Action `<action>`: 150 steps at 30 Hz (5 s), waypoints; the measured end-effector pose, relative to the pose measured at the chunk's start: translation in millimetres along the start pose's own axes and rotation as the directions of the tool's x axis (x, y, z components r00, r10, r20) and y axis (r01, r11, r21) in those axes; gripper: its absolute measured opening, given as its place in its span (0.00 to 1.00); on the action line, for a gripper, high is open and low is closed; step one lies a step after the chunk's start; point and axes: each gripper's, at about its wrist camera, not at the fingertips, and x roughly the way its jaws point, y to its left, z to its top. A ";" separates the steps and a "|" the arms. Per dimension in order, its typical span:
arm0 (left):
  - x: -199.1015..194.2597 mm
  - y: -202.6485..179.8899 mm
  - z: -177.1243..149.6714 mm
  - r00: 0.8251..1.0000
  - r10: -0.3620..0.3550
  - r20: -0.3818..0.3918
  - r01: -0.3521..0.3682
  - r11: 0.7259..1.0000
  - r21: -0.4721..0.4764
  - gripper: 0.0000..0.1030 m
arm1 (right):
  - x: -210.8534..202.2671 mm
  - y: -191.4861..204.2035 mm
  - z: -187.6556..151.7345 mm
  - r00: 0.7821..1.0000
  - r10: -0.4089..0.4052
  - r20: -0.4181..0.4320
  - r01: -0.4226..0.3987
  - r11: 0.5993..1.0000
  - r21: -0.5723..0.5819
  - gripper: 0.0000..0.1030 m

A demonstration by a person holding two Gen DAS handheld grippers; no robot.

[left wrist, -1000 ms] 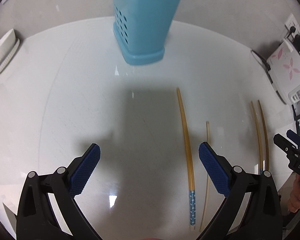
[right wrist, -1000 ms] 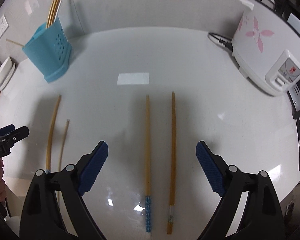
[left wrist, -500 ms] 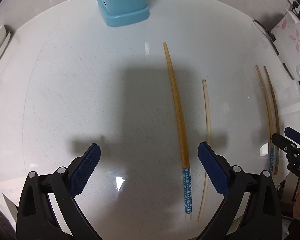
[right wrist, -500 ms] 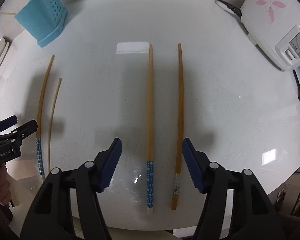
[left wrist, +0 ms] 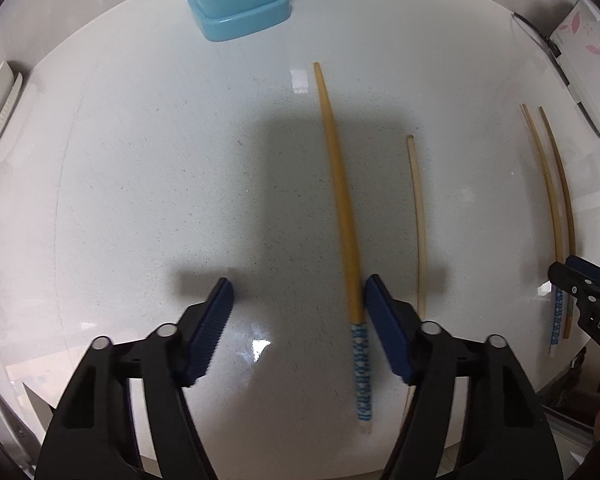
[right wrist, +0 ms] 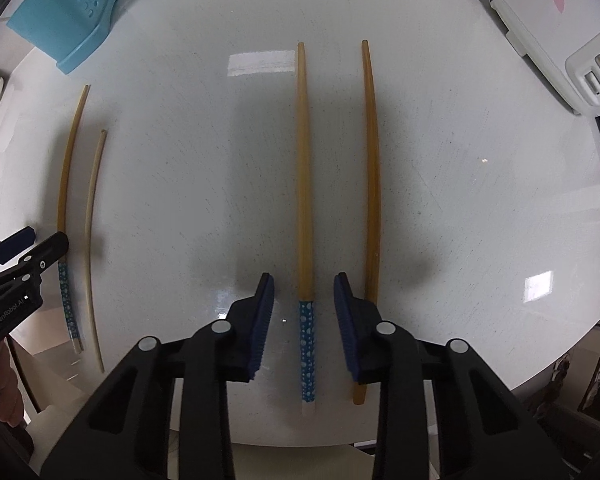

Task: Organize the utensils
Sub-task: 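Close the left tool on a blue-tipped chopstick while the right tool grasps another blue-tipped one, then lift both blue-tipped chopsticks and carry them upright over the blue holder, then lower the left tool's chopstick into the blue holder and open the left tool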

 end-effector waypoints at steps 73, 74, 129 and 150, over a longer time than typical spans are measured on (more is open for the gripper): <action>-182.7 35.7 51.9 0.855 -0.143 0.499 0.158 0.987 0.011 0.07 | -154.3 57.6 73.0 0.882 0.162 0.443 -0.131 0.986 -0.099 0.06; -184.4 38.1 55.4 0.848 -0.141 0.510 0.160 0.987 0.007 0.07 | -156.1 59.0 76.6 0.875 0.168 0.454 -0.135 0.985 -0.104 0.06; -117.9 55.0 167.1 0.586 -0.043 0.809 0.083 0.997 -0.007 0.07 | -157.0 91.5 148.6 0.808 0.275 0.520 -0.227 0.961 -0.157 0.06; -163.3 75.3 131.7 0.709 -0.055 0.703 0.101 0.995 -0.024 0.67 | -166.8 95.7 149.8 0.779 0.299 0.551 -0.236 0.954 -0.184 0.07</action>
